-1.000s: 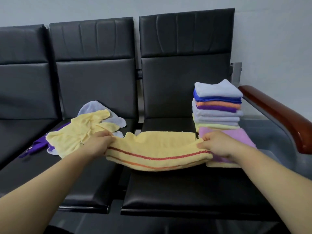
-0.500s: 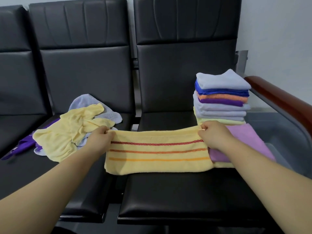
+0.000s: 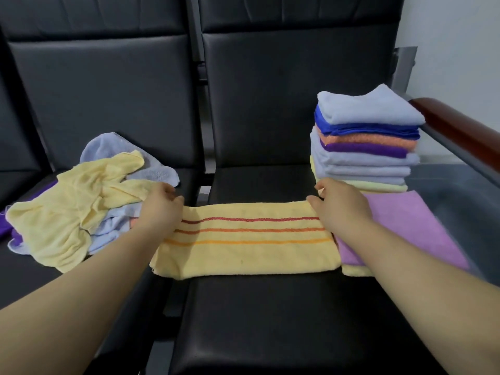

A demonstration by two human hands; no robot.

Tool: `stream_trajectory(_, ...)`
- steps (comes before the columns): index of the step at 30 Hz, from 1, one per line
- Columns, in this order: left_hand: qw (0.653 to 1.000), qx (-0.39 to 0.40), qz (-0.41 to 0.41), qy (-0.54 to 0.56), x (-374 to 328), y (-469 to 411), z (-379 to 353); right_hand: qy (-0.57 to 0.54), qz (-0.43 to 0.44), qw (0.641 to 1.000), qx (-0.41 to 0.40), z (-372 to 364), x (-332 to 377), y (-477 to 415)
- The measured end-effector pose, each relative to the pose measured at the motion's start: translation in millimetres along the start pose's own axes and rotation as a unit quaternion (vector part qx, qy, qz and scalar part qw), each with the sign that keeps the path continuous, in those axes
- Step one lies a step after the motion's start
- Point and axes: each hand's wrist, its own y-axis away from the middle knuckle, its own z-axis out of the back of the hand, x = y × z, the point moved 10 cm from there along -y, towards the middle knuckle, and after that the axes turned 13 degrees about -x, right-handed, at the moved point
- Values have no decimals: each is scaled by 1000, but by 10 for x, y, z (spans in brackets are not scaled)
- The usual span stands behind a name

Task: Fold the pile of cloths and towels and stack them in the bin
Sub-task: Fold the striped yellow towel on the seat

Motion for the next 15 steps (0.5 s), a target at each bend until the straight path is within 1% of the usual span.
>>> stream_trajectory(2, 998, 13, -43, -46, -45, 72, -49, 22, 51, 998, -8, 53, 157, 32)
stream_trajectory(3, 994, 13, -75, -72, -92, 111, -62, 25, 81, 996, 2, 52, 253, 66)
stream_trajectory(5, 986, 27, -133, -101, -234, 249, -91, 7, 124, 990, 68, -59, 430, 205)
stream_trajectory(7, 975, 68, -169, -124, -377, 439, -178, 8, 151, 975, 162, -246, 559, 414)
stream_trajectory(8, 968, 103, -176, -146, -428, 565, -249, 19, 161, 968, 194, -314, 595, 504)
stream_trajectory(10, 952, 158, -187, -184, -506, 808, -390, 44, 166, 961, 215, -349, 621, 596)
stream_trajectory(13, 955, 163, -180, -170, -624, 1014, -418, 84, 166, 956, 226, -289, 628, 666)
stream_trajectory(15, 958, 180, -167, -151, -670, 1057, -462, 100, 164, 950, 247, -255, 648, 753)
